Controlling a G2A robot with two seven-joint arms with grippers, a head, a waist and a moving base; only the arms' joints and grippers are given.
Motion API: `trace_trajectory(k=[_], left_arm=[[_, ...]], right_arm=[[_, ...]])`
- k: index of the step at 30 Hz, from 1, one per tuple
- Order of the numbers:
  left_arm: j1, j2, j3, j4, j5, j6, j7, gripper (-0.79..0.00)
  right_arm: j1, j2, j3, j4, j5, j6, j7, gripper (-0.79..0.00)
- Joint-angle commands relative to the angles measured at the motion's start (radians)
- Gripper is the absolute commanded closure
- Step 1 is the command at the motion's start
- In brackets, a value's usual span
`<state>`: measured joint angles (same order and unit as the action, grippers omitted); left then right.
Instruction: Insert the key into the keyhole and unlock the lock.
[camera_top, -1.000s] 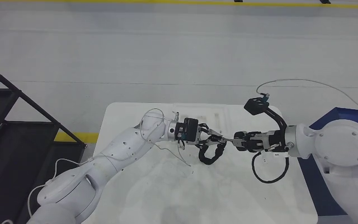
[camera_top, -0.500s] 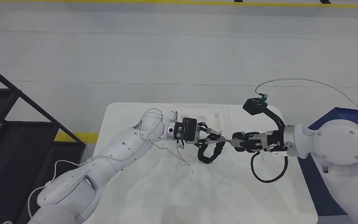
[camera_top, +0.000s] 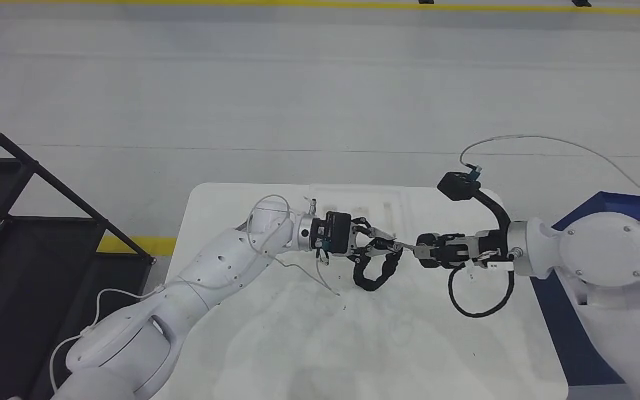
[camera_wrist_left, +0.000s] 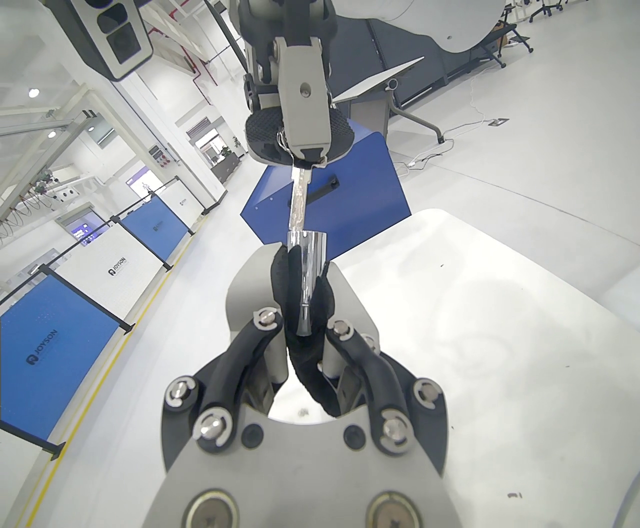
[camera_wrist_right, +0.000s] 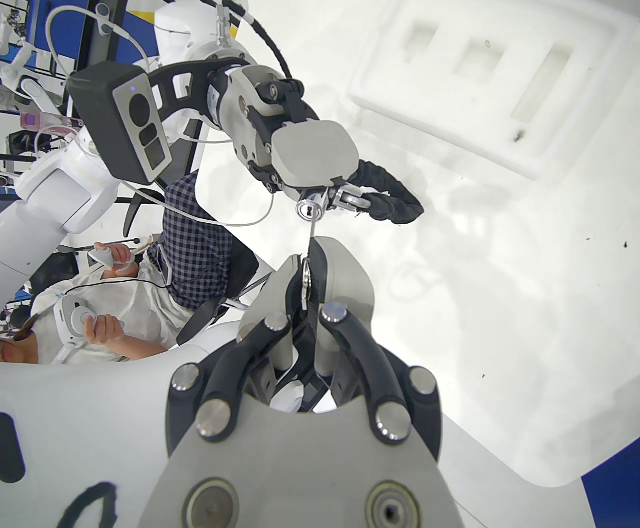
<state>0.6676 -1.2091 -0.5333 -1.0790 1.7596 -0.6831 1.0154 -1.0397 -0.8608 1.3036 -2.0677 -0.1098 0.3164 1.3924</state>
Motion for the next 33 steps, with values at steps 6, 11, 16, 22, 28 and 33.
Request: trace_trajectory(k=[6,11,16,22,28,33], left_arm=[[0.006,0.0,-0.01,-0.004,0.006,-0.002,0.0,0.0],[0.008,0.0,-0.018,-0.004,0.015,0.011,-0.009,0.0],[0.009,0.001,-0.02,-0.008,0.045,0.023,-0.015,0.0],[0.01,0.002,-0.024,-0.018,0.074,0.036,-0.018,0.0],[0.011,0.005,-0.031,-0.031,0.095,0.042,-0.024,0.0],[0.014,0.006,-0.037,-0.039,0.106,0.046,-0.026,0.0]], right_arm=[[0.01,0.003,-0.012,0.006,0.012,0.0,0.0,0.0],[0.018,0.005,-0.022,0.009,0.029,0.001,0.007,0.0],[0.028,0.008,-0.032,0.018,0.035,0.015,0.025,0.0],[0.049,0.009,-0.061,0.047,0.035,0.026,0.034,0.0],[0.069,0.009,-0.081,0.066,0.043,0.031,0.032,0.0],[0.077,0.011,-0.09,0.071,0.048,0.033,0.031,0.0]])
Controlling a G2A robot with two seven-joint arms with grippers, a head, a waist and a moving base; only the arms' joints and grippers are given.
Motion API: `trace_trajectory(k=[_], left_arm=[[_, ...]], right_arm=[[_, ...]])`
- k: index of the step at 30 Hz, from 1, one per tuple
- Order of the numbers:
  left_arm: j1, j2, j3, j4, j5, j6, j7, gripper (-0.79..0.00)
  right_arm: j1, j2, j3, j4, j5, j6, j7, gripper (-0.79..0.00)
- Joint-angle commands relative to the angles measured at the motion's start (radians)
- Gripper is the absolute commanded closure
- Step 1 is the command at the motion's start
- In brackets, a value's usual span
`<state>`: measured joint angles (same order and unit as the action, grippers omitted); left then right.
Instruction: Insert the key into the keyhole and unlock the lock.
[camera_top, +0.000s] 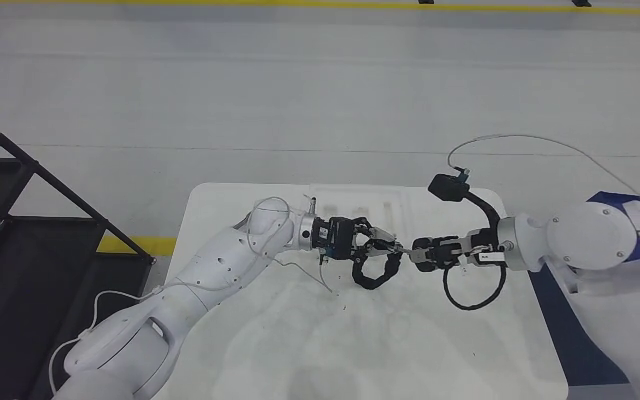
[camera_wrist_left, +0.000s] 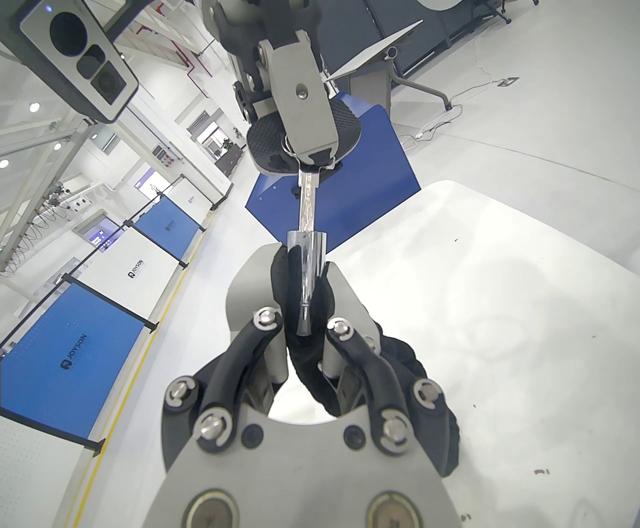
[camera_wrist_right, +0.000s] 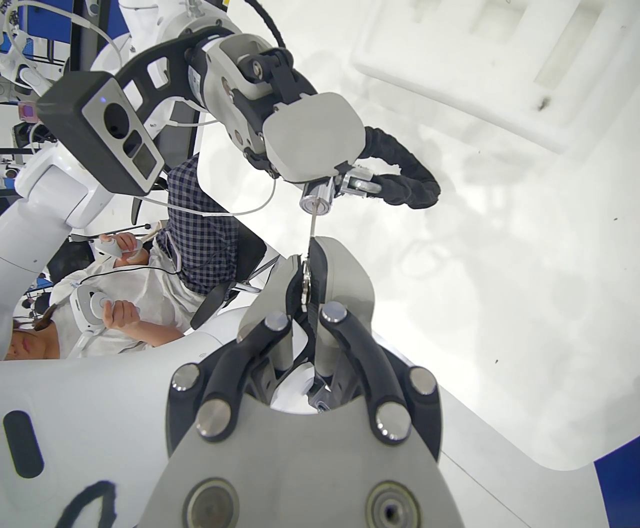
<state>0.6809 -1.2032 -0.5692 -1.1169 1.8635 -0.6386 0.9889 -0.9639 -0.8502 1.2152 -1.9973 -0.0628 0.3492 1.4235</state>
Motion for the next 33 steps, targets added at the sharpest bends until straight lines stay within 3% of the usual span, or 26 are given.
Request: trace_trajectory(k=[1,21,33], left_arm=[[0.002,0.001,-0.002,-0.003,0.005,0.002,-0.001,0.0],[0.019,0.006,-0.027,-0.059,0.038,0.006,-0.085,0.0],[0.03,0.011,-0.038,-0.074,0.043,-0.012,-0.075,0.0]], right_arm=[[0.002,0.001,-0.003,0.001,0.001,0.0,-0.001,0.0],[0.045,0.001,-0.079,0.027,-0.039,0.056,-0.033,0.0],[0.082,-0.002,-0.123,0.045,-0.051,0.071,-0.042,0.0]])
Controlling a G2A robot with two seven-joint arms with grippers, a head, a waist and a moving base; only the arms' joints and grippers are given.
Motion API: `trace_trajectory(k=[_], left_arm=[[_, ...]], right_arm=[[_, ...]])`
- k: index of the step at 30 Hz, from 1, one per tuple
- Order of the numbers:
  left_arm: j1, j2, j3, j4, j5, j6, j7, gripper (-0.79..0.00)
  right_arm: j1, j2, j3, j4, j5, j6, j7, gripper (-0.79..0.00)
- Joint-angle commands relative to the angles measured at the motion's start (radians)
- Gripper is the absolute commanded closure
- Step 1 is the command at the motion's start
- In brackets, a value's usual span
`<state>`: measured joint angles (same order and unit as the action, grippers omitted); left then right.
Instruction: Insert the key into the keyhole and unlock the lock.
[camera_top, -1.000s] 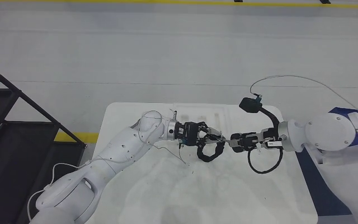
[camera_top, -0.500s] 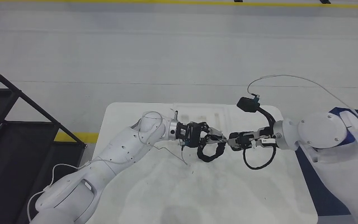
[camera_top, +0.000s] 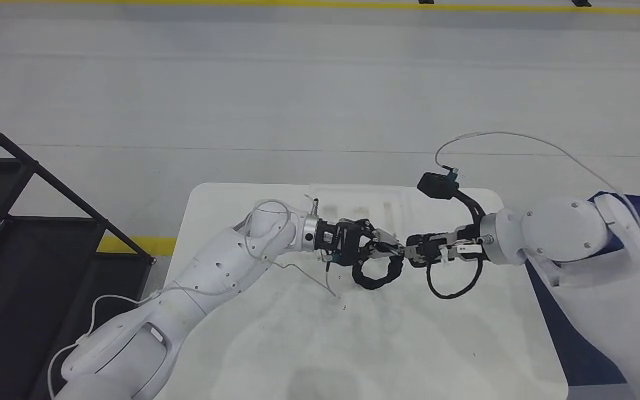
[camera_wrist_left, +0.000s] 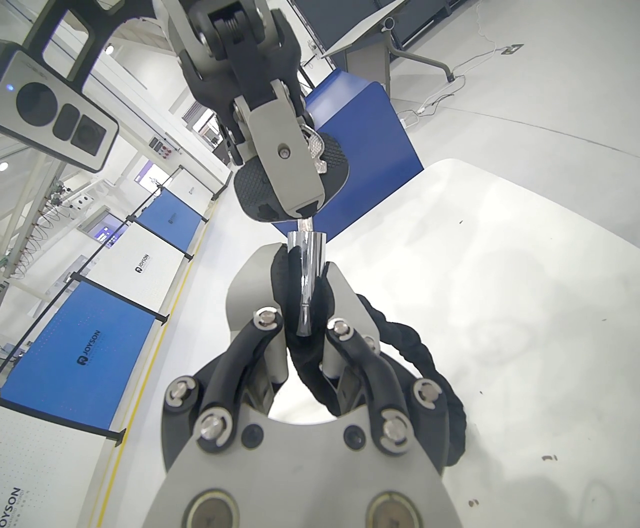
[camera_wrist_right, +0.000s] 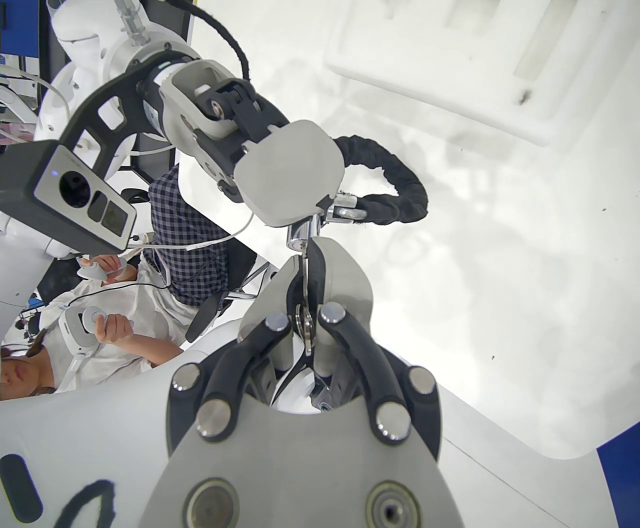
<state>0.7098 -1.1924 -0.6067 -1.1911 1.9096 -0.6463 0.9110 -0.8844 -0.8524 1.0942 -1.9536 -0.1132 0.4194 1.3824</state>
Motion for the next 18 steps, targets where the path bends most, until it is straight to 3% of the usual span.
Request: trace_trajectory(k=[1,2,4,10,18], left_arm=[[0.003,0.0,-0.001,0.002,-0.011,-0.011,0.008,0.0],[0.004,-0.001,-0.001,0.006,-0.017,-0.017,0.01,0.0],[0.005,-0.003,0.0,0.017,-0.033,-0.036,0.01,0.0],[0.002,-0.016,0.009,0.063,-0.117,-0.126,0.026,0.0],[-0.007,-0.04,0.012,0.155,-0.303,-0.28,-0.017,0.0]], right_arm=[[0.005,0.0,-0.005,0.002,0.001,0.001,-0.002,0.0],[0.007,-0.001,-0.006,0.004,0.005,-0.001,-0.003,-0.006],[0.011,-0.001,-0.008,0.007,0.012,-0.005,-0.004,-0.785],[0.02,0.001,0.003,0.007,0.035,-0.056,-0.008,-0.785],[0.005,0.018,0.079,-0.016,0.054,-0.345,0.012,-0.785]])
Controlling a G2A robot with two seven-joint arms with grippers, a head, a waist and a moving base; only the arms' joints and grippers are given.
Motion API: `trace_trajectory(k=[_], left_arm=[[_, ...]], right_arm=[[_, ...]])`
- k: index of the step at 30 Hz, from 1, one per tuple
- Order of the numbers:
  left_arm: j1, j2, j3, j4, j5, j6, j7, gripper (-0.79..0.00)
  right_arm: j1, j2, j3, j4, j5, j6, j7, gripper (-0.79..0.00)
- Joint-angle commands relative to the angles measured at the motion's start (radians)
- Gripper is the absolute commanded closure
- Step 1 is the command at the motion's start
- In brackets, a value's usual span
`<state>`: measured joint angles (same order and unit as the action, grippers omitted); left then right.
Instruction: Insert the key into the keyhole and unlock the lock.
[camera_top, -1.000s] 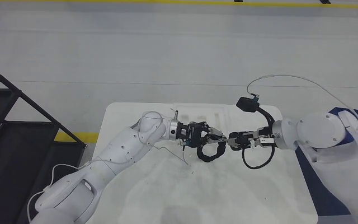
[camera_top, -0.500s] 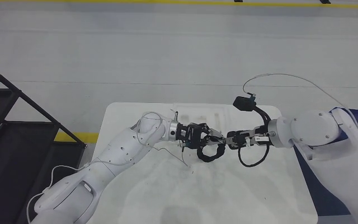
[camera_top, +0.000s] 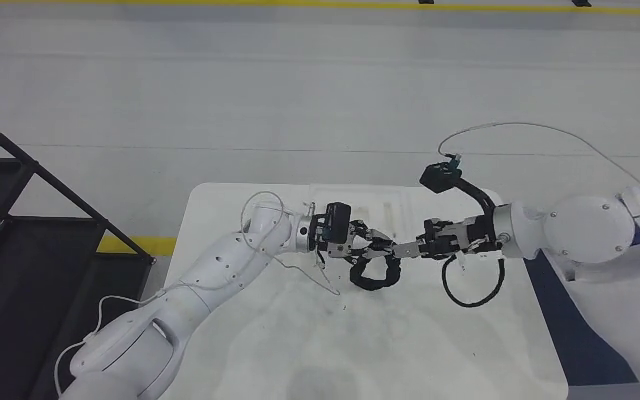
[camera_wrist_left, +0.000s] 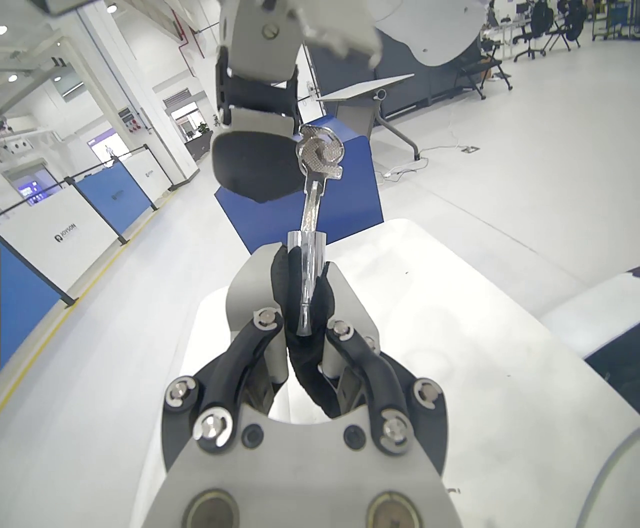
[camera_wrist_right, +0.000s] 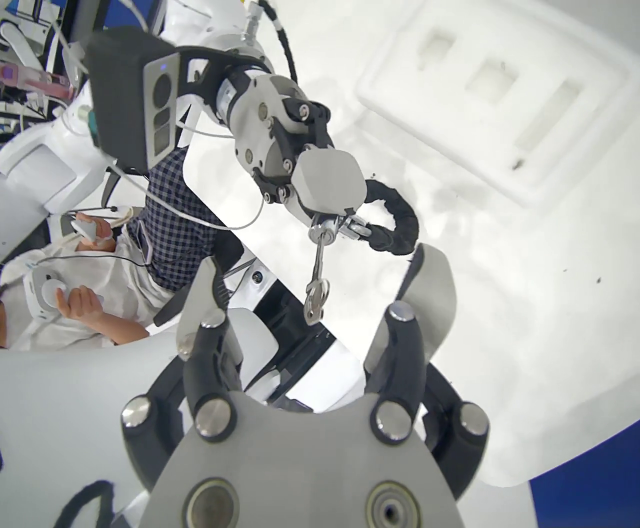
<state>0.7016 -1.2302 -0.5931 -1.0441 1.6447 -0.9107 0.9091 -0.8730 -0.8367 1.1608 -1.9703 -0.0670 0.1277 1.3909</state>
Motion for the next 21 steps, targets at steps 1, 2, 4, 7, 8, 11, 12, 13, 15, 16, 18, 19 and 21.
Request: trace_trajectory(k=[1,2,4,7,8,11,12,13,15,16,18,19,21], left_arm=[[0.001,-0.004,-0.003,0.016,-0.064,-0.036,-0.036,0.0],[0.002,-0.006,-0.005,0.02,-0.097,-0.055,-0.055,0.0],[0.005,-0.009,-0.011,0.033,-0.165,-0.091,-0.09,0.0],[0.014,-0.011,0.0,0.049,-0.25,-0.102,-0.104,0.0],[0.018,-0.012,0.016,0.051,-0.289,-0.102,-0.101,0.0],[0.005,-0.009,0.061,0.072,-0.383,-0.102,-0.118,0.0],[0.003,-0.009,0.081,0.071,-0.414,-0.102,-0.111,0.0],[-0.007,-0.007,0.099,0.076,-0.43,-0.102,-0.116,0.0],[-0.019,-0.003,0.139,0.073,-0.475,-0.102,-0.109,0.0],[-0.028,-0.001,0.158,0.073,-0.494,-0.102,-0.108,0.0],[-0.046,0.004,0.195,0.072,-0.529,-0.102,-0.101,0.0],[-0.057,0.007,0.211,0.076,-0.538,-0.102,-0.103,0.0],[-0.077,0.013,0.236,0.08,-0.549,-0.102,-0.105,0.0]], right_arm=[[-0.01,0.006,0.025,0.0,-0.001,-0.098,0.007,-0.785],[-0.017,0.009,0.036,-0.004,-0.005,-0.151,0.008,-0.785],[-0.032,0.015,0.059,-0.009,-0.011,-0.271,0.011,-0.785],[-0.062,0.025,0.086,-0.023,-0.07,-0.426,0.003,-0.785],[-0.078,0.028,0.092,-0.027,-0.098,-0.459,-0.013,-0.785],[-0.122,0.034,0.107,-0.024,-0.126,-0.526,-0.046,-0.785],[-0.133,0.035,0.112,-0.024,-0.13,-0.541,-0.055,-0.785],[-0.143,0.037,0.118,-0.022,-0.128,-0.556,-0.065,-0.785],[-0.163,0.039,0.13,-0.009,-0.087,-0.594,-0.099,-0.785],[-0.172,0.039,0.139,0.007,-0.045,-0.621,-0.124,-0.785],[-0.172,0.039,0.139,0.007,-0.045,-0.621,-0.124,-0.785],[-0.172,0.039,0.139,0.007,-0.045,-0.621,-0.124,-0.785],[-0.172,0.039,0.139,0.007,-0.045,-0.621,-0.124,-0.785]])
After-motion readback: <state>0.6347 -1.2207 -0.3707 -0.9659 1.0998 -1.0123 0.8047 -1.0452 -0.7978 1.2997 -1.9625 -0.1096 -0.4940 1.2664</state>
